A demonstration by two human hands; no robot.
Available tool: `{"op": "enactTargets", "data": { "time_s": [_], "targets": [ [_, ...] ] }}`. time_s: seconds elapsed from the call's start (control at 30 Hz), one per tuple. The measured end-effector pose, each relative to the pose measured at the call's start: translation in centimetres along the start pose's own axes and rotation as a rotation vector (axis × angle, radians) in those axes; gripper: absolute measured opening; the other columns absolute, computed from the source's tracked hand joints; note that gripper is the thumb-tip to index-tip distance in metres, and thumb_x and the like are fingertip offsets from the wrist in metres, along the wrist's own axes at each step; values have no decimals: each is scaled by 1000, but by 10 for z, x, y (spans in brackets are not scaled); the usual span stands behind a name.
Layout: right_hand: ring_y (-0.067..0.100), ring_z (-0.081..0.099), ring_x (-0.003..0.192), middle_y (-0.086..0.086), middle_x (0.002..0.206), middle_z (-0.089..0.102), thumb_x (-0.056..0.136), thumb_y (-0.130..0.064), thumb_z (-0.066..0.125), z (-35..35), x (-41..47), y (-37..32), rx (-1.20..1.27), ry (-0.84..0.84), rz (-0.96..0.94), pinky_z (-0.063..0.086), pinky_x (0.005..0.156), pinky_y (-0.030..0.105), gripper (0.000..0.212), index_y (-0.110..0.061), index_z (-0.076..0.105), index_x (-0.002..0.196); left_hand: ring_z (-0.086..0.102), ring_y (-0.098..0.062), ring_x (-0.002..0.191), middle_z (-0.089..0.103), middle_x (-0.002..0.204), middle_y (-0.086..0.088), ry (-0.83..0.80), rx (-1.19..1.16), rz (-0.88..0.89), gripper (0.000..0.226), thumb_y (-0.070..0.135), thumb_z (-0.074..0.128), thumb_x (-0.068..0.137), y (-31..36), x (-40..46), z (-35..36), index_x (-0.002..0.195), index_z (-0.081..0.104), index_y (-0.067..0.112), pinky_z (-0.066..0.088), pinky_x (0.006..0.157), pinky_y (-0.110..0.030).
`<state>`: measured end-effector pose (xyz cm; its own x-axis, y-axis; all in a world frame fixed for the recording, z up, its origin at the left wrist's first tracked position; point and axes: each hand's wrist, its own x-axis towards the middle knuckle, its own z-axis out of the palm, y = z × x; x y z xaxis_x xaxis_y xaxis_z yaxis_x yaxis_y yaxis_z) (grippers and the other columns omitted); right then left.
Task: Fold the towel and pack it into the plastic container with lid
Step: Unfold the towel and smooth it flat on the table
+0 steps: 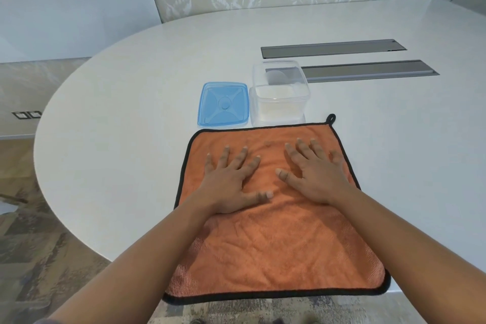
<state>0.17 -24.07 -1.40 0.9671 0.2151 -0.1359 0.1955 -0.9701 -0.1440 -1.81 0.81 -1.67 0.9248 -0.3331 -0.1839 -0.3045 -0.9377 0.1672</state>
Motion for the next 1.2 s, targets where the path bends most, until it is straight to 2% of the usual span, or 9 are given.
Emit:
{"op": "enactTargets", "data": {
  "time_s": [0.13, 0.33, 0.5, 0.83, 0.93, 1.0, 1.1, 1.17, 1.2],
  "targets": [
    [21, -12, 158, -8, 172, -10, 75, -97, 10, 5, -6, -1, -60, -36, -21, -1, 120, 62, 101, -45, -2, 160, -24, -31, 154, -17, 170, 10, -4, 42, -15, 119, 107, 25, 61, 2, -4, 4, 159, -9, 48, -16, 116, -68],
    [24, -13, 157, -7, 172, -11, 73, -98, 9, 1, -5, 4, -56, -36, 7, -2, 122, 62, 103, -44, -4, 160, -25, -35, 154, -20, 169, 8, -35, 44, -51, 124, 109, 25, 57, 1, -2, 0, 158, -11, 48, -15, 115, -71],
    [25, -18, 156, -7, 171, -15, 69, -102, 11, 7, -18, -3, -67, -59, -45, -3, 120, 64, 107, -46, -8, 159, -28, -33, 153, -22, 169, 8, -21, 49, -25, 127, 110, 28, 56, -2, -10, 5, 157, -17, 48, -16, 115, -71],
    [23, -16, 157, -7, 171, -15, 70, -101, 12, 7, -20, 3, -57, -64, -28, -4, 122, 60, 108, -45, -7, 160, -36, -33, 149, -29, 166, 9, -113, 39, -34, 136, 110, 35, 48, -7, -8, 0, 155, -22, 48, -20, 113, -70],
    [22, -12, 157, -7, 172, -7, 75, -97, 14, 2, -17, 6, 5, -57, -8, -2, 122, 58, 102, -43, 1, 161, -37, -31, 148, -30, 166, 7, -129, -2, -62, 135, 110, 34, 49, -13, -5, -7, 155, -22, 48, -22, 115, -66],
    [22, -1, 158, -5, 172, 8, 85, -89, 21, -3, -10, 9, 96, 18, 21, 6, 121, 58, 90, -39, 18, 160, -28, -28, 153, -21, 169, 6, -71, -90, -108, 125, 106, 32, 60, -19, 1, -13, 159, -14, 44, -15, 121, -60],
    [27, 26, 151, 1, 164, 31, 98, -63, 40, -8, 13, 22, 190, 157, 76, 25, 115, 56, 64, -25, 44, 150, 8, -29, 157, 13, 171, -3, 117, -223, -222, 96, 84, 38, 87, -37, 17, -19, 161, 21, 27, 11, 125, -54],
    [33, 45, 135, 4, 150, 48, 98, -44, 49, -10, 30, 33, 253, 215, 109, 42, 102, 48, 43, -18, 59, 130, 34, -33, 145, 42, 156, -7, 210, -239, -283, 70, 66, 48, 94, -51, 30, -21, 145, 48, 18, 32, 116, -52],
    [35, 52, 122, 4, 136, 56, 95, -37, 52, -11, 37, 37, 282, 244, 125, 47, 89, 43, 30, -15, 63, 111, 46, -34, 133, 54, 140, -7, 258, -249, -292, 52, 57, 52, 95, -57, 35, -22, 126, 59, 17, 41, 106, -48]
  ]
}}
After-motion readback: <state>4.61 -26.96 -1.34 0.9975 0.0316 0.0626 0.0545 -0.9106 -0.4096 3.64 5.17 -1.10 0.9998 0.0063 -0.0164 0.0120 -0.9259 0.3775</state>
